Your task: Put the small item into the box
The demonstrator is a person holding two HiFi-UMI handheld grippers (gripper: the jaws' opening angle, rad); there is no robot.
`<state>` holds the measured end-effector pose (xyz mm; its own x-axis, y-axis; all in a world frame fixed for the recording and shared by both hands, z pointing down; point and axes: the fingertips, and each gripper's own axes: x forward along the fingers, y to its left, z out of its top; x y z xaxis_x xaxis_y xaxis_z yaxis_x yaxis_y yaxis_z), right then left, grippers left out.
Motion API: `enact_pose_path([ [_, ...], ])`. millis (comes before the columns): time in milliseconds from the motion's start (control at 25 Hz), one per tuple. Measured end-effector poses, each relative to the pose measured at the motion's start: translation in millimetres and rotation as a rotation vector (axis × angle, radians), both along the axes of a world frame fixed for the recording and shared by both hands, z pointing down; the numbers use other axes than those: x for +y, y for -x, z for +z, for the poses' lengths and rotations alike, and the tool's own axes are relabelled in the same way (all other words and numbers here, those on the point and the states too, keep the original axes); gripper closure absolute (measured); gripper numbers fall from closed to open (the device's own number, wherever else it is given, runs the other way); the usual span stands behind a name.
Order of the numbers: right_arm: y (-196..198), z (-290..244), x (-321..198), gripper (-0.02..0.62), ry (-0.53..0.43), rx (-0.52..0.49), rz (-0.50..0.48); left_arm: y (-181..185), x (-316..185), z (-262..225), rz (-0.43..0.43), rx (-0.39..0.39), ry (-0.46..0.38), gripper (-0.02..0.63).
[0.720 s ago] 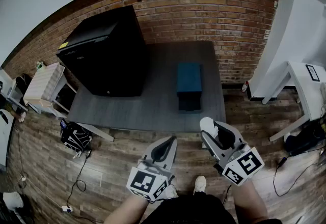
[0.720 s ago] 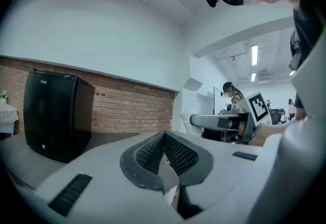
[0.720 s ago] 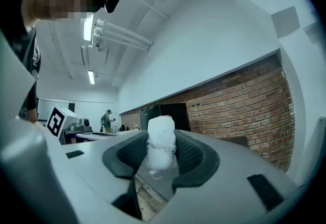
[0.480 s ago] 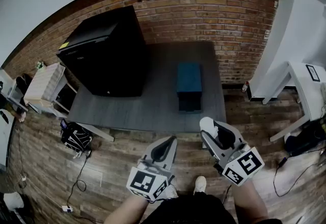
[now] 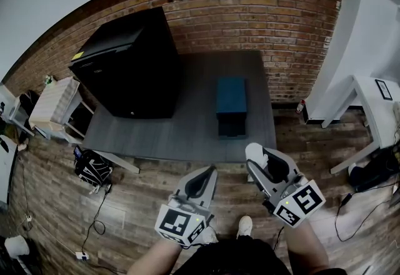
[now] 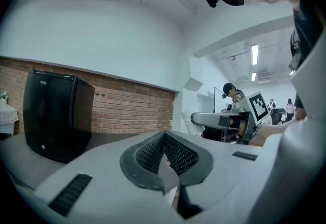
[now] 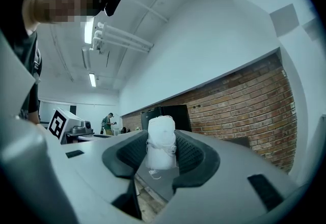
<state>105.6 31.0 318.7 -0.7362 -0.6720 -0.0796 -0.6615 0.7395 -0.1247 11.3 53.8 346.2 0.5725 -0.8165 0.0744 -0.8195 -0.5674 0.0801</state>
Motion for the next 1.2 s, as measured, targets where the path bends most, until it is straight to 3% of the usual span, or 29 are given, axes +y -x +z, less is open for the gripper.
enact_pose_path([
  [1200,-46,12,-22,0.419,0.03,0.006,-0.068,-49,-15,3,-0.058,-0.007,0.0,0.572],
])
